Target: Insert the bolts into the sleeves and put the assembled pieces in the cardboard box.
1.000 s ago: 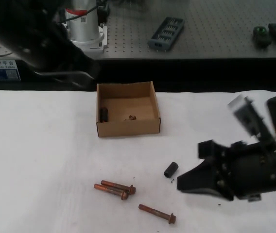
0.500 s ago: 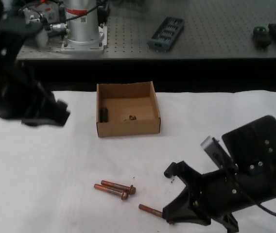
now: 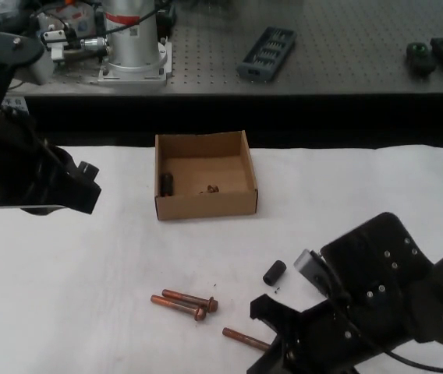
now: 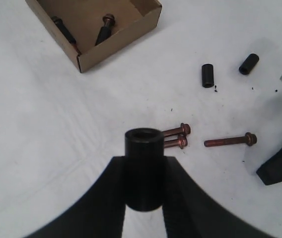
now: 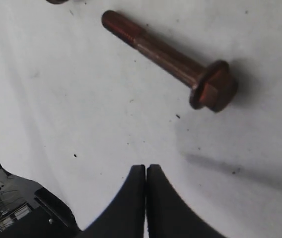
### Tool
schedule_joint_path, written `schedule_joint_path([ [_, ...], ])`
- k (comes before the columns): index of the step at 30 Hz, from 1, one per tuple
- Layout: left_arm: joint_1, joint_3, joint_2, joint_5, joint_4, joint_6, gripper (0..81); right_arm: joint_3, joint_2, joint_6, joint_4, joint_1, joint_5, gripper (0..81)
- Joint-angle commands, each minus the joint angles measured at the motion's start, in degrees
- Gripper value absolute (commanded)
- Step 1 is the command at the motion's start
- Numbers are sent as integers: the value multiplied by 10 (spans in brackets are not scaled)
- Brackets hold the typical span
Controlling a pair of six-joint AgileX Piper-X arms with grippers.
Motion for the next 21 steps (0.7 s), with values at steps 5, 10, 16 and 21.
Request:
schedule_joint_path([
  [5, 1, -2, -16, 5, -8, -5, 6, -45, 0, -67, 71, -6, 21, 19],
  [10, 1, -2, -16, 5, -8, -5, 6, -94, 0, -159, 174, -6, 84, 19],
  [16, 1, -2, -16, 5, -8, -5, 6, -128, 5, -231, 229, -6, 147, 19],
  [21, 1, -2, -16, 5, -7, -5, 6, -153, 30, -243, 252, -6, 138, 19],
])
